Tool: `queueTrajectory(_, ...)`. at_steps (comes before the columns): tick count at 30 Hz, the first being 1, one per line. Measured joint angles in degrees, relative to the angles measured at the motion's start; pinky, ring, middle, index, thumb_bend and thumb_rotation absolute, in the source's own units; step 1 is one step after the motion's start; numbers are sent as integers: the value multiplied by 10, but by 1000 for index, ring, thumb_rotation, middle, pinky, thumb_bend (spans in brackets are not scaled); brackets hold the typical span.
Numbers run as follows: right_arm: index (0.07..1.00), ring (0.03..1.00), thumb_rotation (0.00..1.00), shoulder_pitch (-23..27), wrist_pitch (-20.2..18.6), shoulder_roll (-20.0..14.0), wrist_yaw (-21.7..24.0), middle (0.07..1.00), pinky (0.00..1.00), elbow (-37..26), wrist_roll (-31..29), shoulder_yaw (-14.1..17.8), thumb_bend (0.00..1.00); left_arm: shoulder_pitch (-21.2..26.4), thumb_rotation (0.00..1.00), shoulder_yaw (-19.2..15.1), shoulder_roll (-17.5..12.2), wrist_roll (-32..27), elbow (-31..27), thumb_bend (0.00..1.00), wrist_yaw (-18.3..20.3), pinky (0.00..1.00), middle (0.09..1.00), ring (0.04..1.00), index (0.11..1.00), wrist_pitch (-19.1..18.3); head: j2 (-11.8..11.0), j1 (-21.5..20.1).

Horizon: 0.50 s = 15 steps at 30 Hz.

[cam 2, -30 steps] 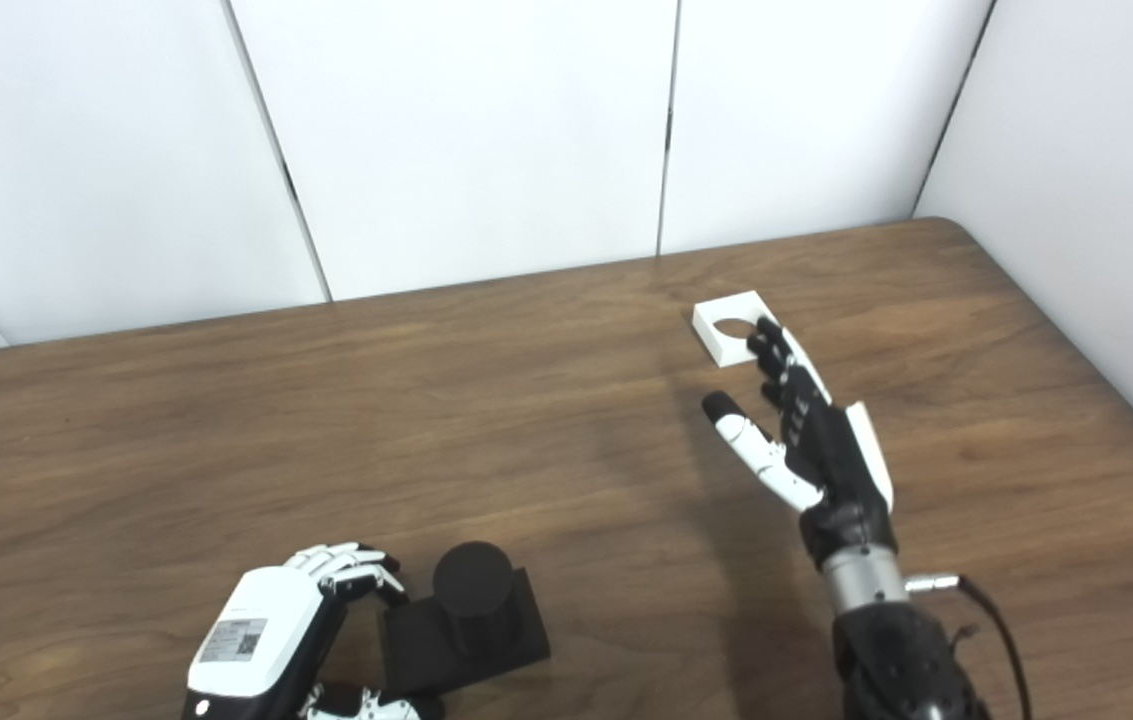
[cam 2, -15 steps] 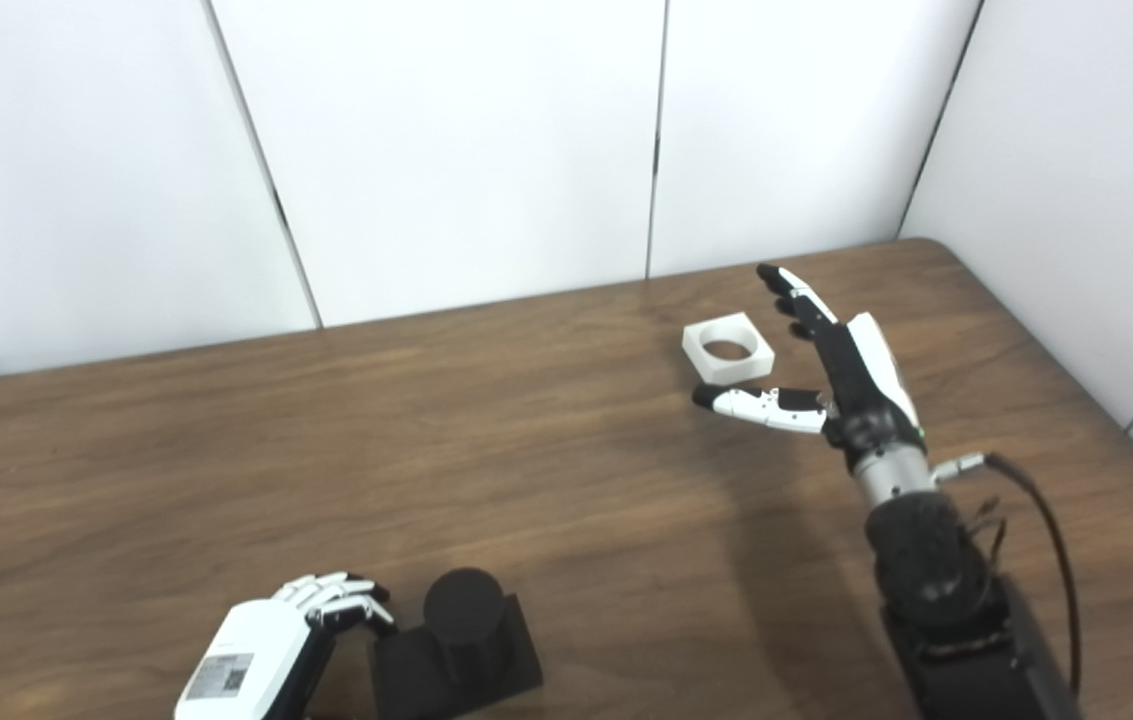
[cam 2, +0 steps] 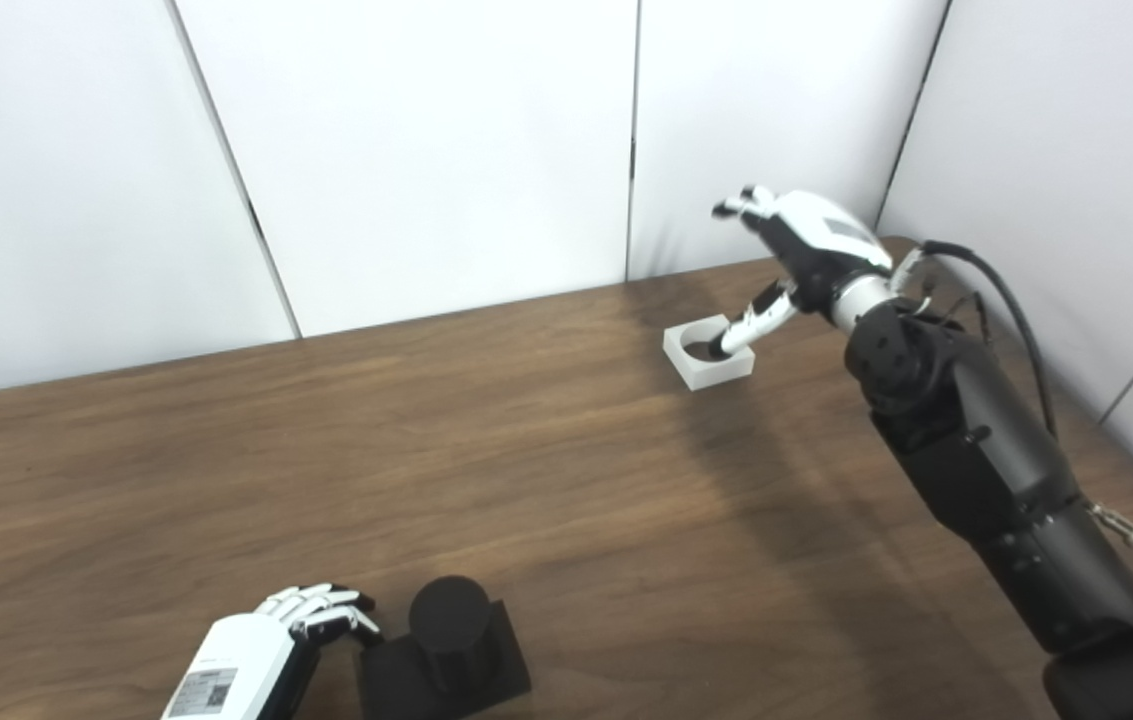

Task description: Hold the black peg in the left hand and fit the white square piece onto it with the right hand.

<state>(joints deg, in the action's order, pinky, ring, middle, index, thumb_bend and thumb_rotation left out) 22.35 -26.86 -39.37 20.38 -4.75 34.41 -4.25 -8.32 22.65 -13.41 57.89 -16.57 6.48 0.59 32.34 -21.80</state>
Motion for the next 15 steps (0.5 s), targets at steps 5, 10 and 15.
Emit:
queueTrajectory(5,918,1000,163,24,0,-16,46,1000,922,36,36,-18,901,0,46,-1,-4,0,-1,515,0,845,765,823,488,0,4,2)
queueTrajectory(10,904,1000,185,84,0,-45,97,1000,937,87,75,-66,940,0,46,-2,-6,0,-2,515,0,843,766,821,488,0,4,2)
queueTrajectory(15,901,1000,181,123,1,-44,132,1000,960,130,112,-110,945,1,46,0,-8,0,-3,515,1,842,763,818,488,0,6,4)
